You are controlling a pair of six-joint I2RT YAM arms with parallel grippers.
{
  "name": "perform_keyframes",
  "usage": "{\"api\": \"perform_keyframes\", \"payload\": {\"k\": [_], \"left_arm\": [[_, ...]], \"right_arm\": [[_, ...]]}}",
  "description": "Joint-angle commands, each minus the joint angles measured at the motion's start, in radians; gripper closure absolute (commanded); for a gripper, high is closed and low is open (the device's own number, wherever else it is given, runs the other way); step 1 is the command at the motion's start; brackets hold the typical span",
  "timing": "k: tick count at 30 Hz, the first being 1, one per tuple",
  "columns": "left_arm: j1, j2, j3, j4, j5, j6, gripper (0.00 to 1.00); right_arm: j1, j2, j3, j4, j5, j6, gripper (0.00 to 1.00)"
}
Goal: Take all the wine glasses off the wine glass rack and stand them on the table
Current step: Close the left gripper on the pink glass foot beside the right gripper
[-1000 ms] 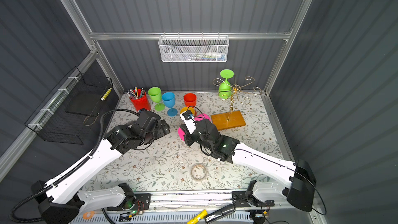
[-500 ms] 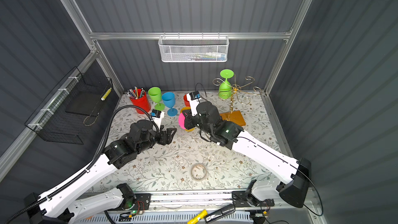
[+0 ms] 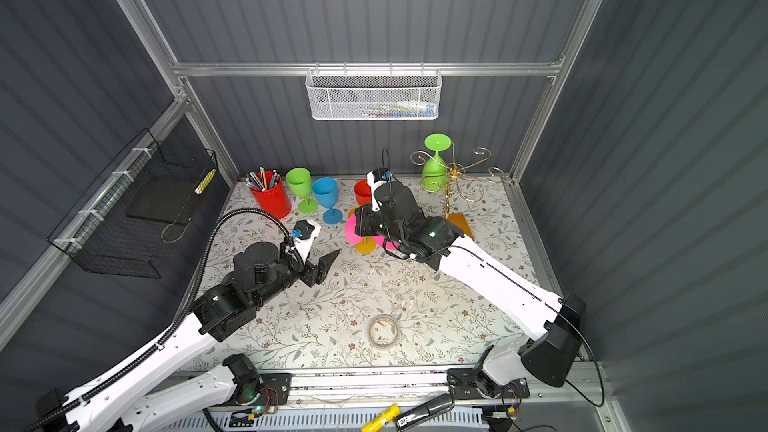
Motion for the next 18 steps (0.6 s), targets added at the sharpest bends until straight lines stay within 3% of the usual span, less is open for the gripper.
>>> {"api": "perform_keyframes", "payload": {"k": [1,18], "left_arm": [[-0.006,0.002,-0.018,0.110,0.035,0.121,0.27],[-0.063,0.099,0.042,0.208,0.047,0.472,0.33]], "right_arm": [[-0.015,-0.003,0.044,-0.024,-0.037,0.049,1.00],[-0.110,-0.010,-0.005,0.034,-0.167,0.238,1.00]]}}
